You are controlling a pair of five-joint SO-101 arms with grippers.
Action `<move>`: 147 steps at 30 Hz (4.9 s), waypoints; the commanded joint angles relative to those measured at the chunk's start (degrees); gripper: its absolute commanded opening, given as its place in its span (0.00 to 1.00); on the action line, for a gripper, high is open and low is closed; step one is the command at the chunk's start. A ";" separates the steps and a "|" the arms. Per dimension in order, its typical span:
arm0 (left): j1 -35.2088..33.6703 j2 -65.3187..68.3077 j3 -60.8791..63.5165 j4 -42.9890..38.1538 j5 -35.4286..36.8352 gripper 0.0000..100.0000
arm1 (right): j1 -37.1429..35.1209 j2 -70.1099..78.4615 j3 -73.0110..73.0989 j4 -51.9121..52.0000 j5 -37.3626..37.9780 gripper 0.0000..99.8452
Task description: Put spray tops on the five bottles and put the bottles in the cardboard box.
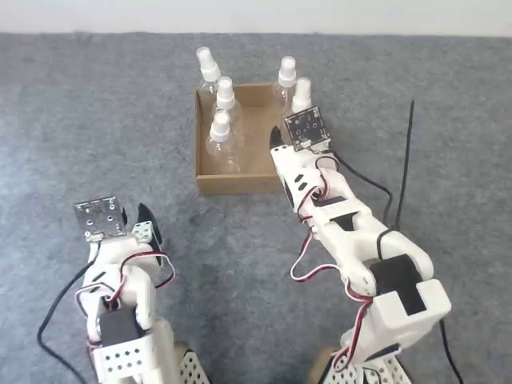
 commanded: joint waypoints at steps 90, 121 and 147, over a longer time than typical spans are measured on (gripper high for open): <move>-0.26 -0.79 -0.57 -0.09 -0.26 0.10 | -1.63 -51.82 0.44 62.20 -0.44 0.14; -0.09 -0.79 -0.57 -0.09 -0.26 0.10 | -1.63 -86.64 12.48 65.54 -0.62 0.03; 0.00 -0.79 -0.57 -0.44 -0.26 0.10 | 10.77 -106.68 13.01 69.14 0.79 0.03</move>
